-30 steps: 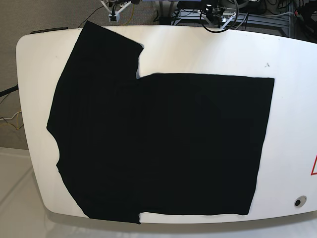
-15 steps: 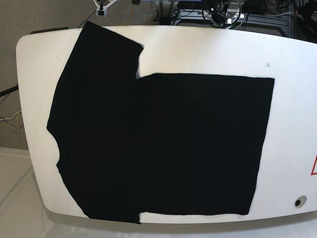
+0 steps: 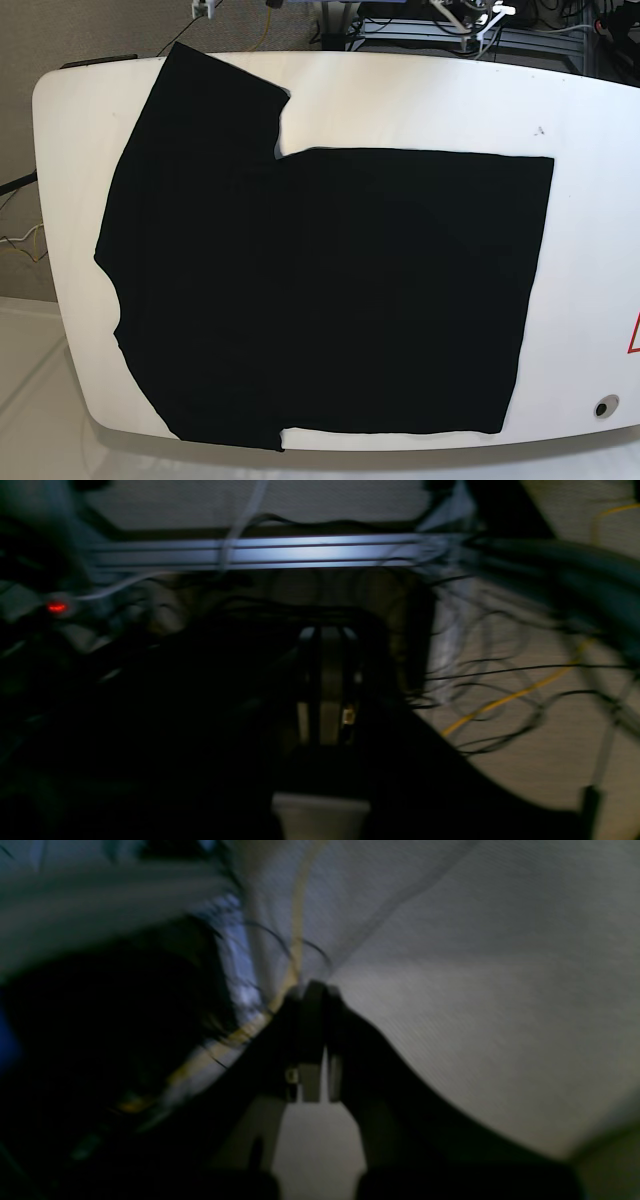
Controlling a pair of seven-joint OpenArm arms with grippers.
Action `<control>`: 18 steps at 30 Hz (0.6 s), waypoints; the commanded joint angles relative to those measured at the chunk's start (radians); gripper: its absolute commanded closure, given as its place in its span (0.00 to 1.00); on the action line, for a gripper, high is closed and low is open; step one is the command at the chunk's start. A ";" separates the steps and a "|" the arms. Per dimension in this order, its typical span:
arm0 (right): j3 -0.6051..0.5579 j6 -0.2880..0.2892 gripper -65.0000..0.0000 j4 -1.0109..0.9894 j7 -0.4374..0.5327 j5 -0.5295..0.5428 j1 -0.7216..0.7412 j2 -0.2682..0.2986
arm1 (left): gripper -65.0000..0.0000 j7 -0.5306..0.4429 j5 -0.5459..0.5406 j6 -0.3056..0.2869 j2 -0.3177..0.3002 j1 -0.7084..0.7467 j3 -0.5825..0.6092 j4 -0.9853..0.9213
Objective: Fold the T-shirt properly
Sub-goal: 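Move both grippers down toward the collar edge of the black T-shirt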
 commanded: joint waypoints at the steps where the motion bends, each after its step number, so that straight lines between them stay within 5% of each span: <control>1: 0.001 0.001 1.00 0.031 0.007 0.002 -0.032 0.008 | 1.00 0.003 -0.013 0.004 -0.017 0.044 -0.001 0.049; 18: 0.000 0.012 1.00 0.226 0.020 0.020 -0.247 0.009 | 1.00 0.054 -0.175 -0.001 -0.087 0.287 -0.005 0.392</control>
